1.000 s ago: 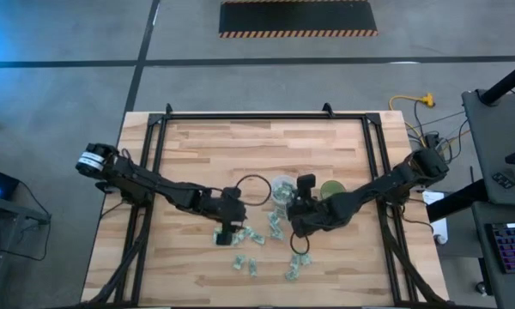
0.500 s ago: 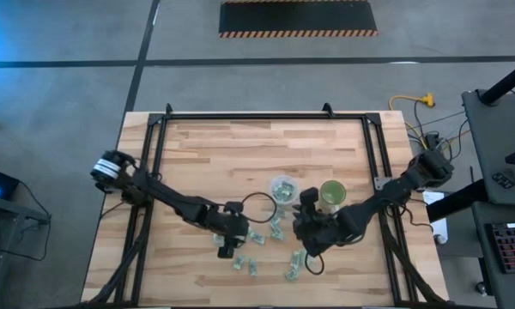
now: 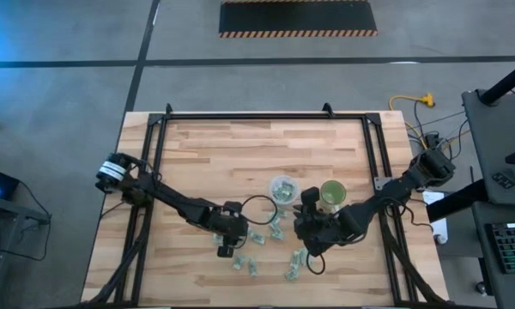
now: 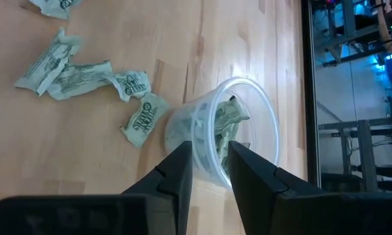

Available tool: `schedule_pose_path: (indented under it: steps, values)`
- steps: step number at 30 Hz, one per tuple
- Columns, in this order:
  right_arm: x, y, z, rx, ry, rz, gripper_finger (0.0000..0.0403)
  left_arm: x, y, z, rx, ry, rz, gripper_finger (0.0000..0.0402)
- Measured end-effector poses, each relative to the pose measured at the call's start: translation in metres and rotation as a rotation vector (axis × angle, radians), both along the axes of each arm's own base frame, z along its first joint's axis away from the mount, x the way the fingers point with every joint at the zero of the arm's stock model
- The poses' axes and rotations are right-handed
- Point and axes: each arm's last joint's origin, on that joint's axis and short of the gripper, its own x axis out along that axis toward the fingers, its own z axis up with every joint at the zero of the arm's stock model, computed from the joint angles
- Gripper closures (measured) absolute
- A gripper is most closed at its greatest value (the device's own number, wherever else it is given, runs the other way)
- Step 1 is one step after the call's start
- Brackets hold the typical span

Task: Pick and place Stevia / Truvia into bins
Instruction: Put the green stevia packet into the transparent container

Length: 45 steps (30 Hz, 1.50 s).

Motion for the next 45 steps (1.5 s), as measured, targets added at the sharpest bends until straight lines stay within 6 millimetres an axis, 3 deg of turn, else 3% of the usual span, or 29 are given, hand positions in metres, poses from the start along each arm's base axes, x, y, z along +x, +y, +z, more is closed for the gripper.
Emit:
schedule_pose_path:
  steps: [9, 17, 32, 39, 45]
  values:
    - [-0.001, -0.001, -0.002, 0.000, 0.002, -0.002, 0.0326, -0.002, 0.001, -0.001, 0.008, 0.019, 0.001, 0.0395]
    - [-0.001, -0.001, -0.003, -0.002, 0.005, -0.002, 0.0321, -0.003, 0.002, 0.004, 0.049, 0.006, -0.006, 0.0400]
    - [-0.001, -0.002, -0.004, -0.005, 0.008, -0.001, 0.0326, 0.002, 0.013, 0.055, 0.336, -0.280, -0.002, 0.0401]
    - [-0.001, -0.002, -0.004, -0.003, 0.005, -0.003, 0.0326, 0.023, 0.043, 0.072, 0.467, -0.462, 0.033, 0.0401]
    - [-0.001, -0.002, -0.004, 0.000, 0.004, -0.007, 0.0333, 0.036, 0.079, 0.080, 0.447, -0.562, 0.072, 0.0402]
